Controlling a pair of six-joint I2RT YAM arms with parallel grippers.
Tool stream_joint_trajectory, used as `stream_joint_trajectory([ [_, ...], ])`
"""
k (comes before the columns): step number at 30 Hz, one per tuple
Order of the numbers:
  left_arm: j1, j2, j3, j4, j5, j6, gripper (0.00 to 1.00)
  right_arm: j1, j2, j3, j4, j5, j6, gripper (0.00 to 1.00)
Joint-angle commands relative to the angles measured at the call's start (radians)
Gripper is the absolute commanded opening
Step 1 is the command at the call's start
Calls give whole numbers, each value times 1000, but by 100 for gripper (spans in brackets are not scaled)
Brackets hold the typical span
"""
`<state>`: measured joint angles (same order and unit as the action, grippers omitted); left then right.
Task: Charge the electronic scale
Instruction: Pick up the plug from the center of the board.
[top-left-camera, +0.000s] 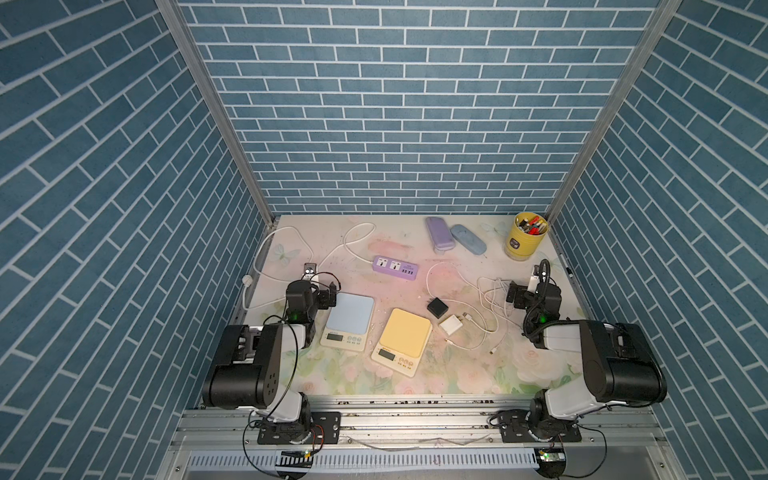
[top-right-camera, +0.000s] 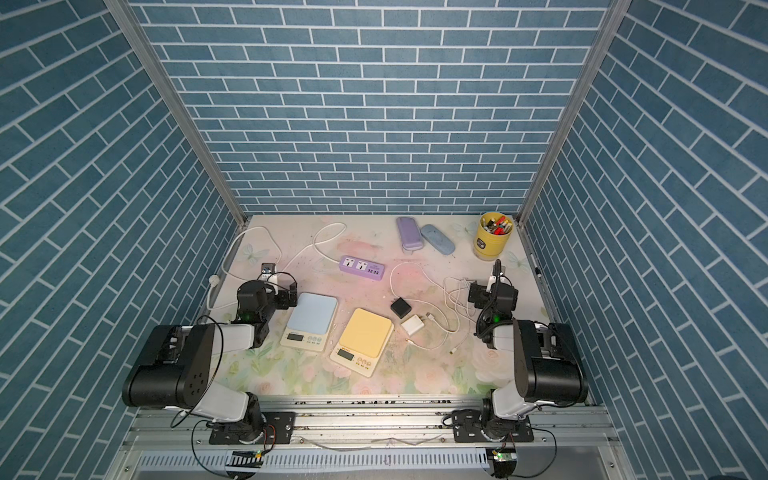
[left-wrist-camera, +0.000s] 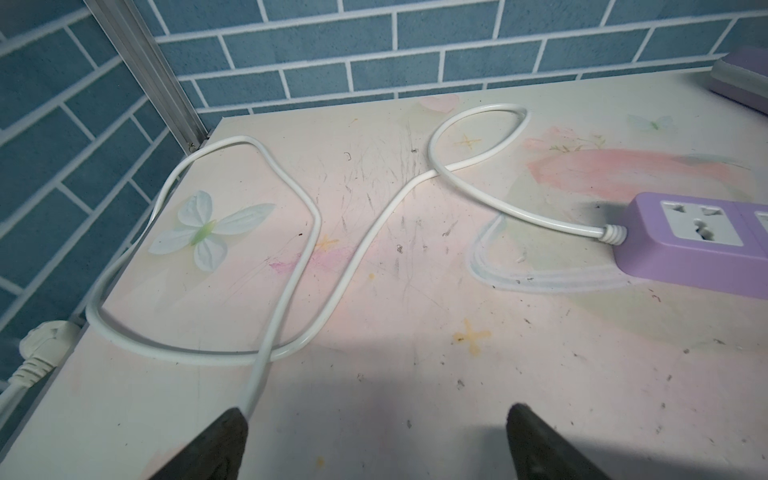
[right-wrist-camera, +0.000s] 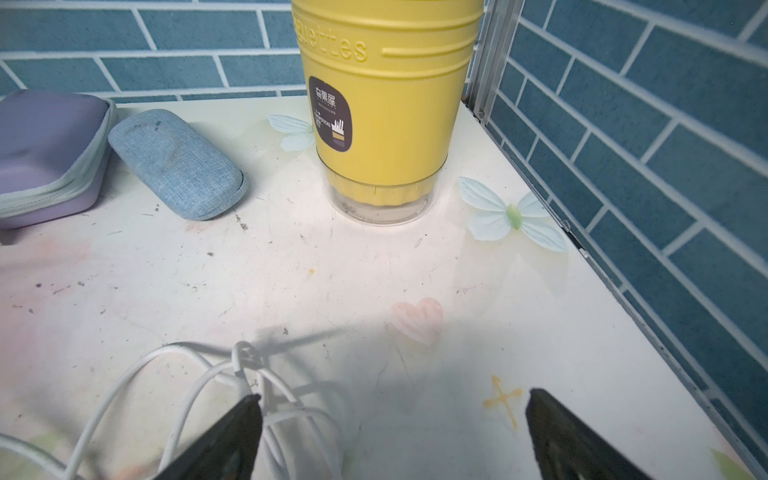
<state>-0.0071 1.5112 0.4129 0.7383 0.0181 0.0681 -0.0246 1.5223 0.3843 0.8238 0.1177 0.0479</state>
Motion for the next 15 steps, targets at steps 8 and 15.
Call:
stream_joint_trajectory([
  [8, -3, -6, 17, -2, -12, 2, 100, -3, 6, 13, 8, -11, 14, 99],
  [15, -5, -66, 85, -157, -9, 4, 100, 0, -60, 25, -73, -110, -37, 92],
])
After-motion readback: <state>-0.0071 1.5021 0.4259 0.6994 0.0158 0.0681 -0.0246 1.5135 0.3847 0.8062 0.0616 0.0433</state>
